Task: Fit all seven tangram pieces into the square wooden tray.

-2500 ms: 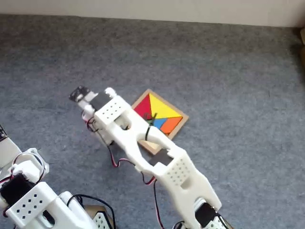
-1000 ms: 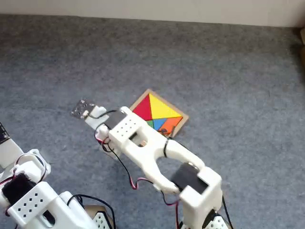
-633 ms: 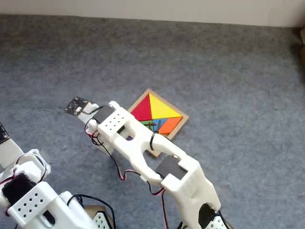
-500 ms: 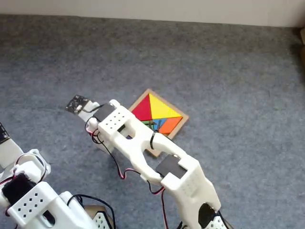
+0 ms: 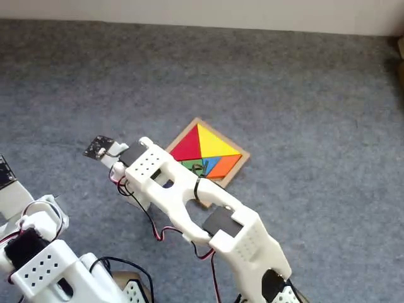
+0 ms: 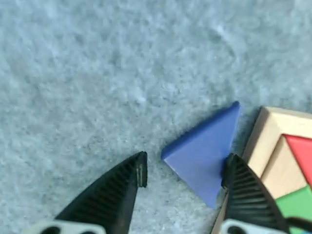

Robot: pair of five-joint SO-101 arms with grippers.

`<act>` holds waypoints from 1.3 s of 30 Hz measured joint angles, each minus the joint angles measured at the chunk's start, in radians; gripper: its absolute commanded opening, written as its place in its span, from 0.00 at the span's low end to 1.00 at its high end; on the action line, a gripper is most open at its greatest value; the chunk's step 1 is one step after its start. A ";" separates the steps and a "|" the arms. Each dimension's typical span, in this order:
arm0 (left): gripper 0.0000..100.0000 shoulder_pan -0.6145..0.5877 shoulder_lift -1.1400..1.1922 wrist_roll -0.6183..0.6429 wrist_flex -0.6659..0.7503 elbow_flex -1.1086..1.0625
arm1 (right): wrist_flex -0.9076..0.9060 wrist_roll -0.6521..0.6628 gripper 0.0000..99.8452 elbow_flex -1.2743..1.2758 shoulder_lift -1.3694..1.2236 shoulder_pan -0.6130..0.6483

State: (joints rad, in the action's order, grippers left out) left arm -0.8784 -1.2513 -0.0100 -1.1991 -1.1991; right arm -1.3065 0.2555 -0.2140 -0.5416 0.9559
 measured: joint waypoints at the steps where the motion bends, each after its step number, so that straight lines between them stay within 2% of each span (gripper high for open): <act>1: 0.25 0.000 0.000 0.000 0.000 0.000 | 0.006 0.000 0.24 0.000 0.000 0.000; 10: 0.25 0.000 0.000 0.000 0.000 0.000 | 0.020 0.000 0.23 -0.023 -0.080 -0.005; 15: 0.25 0.000 0.000 0.000 0.000 0.000 | 0.020 -0.002 0.16 -0.034 -0.094 -0.023; 25: 0.25 0.000 0.000 0.000 0.000 0.000 | 0.020 -0.002 0.10 -0.051 -0.097 -0.044; 39: 0.25 0.000 0.000 0.000 0.000 0.000 | -0.155 0.163 0.10 0.031 0.198 -0.052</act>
State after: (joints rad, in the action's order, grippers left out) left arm -0.8784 -1.2513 -0.0100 -1.1991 -1.1991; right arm -1.4615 0.4181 -0.1834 -0.3437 0.9037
